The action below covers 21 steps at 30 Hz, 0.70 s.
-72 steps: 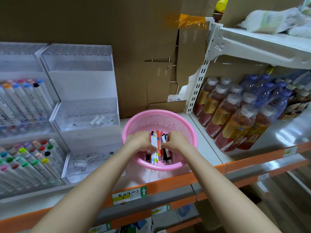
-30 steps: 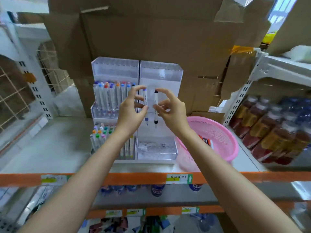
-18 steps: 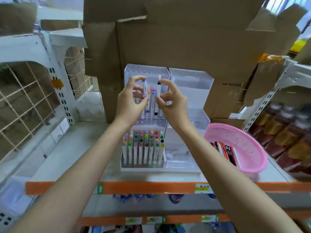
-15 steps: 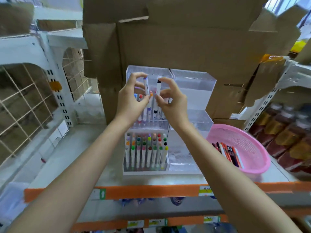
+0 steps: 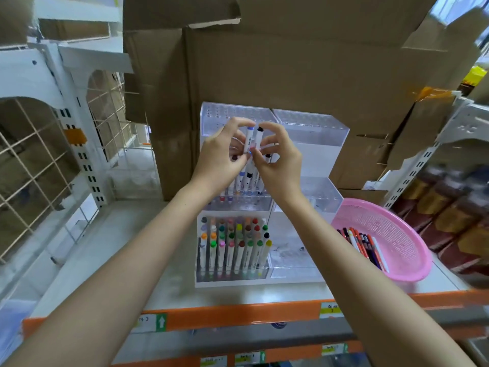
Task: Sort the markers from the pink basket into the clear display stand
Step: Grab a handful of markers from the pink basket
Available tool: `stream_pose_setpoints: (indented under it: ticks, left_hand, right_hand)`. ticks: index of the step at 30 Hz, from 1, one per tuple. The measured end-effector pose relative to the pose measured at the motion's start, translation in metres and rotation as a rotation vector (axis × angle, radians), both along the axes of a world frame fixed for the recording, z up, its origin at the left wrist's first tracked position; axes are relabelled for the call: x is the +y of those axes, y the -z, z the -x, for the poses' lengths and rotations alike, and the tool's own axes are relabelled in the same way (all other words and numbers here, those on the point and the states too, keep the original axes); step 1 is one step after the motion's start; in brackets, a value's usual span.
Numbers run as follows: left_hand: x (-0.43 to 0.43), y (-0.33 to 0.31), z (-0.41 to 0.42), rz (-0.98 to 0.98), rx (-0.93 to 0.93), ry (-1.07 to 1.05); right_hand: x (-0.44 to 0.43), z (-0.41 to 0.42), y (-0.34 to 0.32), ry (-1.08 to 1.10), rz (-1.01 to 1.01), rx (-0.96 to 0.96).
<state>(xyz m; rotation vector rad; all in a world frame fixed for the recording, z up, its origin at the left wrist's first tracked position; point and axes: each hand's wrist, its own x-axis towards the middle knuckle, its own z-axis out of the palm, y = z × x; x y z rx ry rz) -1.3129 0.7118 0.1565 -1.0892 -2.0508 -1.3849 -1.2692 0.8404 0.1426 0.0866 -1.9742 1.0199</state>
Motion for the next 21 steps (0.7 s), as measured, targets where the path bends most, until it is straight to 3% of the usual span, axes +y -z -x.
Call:
stream_pose_setpoints:
  ticks: [14,21]
  left_hand:
    - [-0.003,-0.007,0.007,0.228,0.029,-0.048]
    - [-0.005,-0.004,0.007,0.216,0.065,-0.093]
  right_hand:
    - [0.006,-0.002,0.009,-0.028,-0.010,-0.005]
    - [0.005,0.000,0.011,-0.032,-0.036,-0.007]
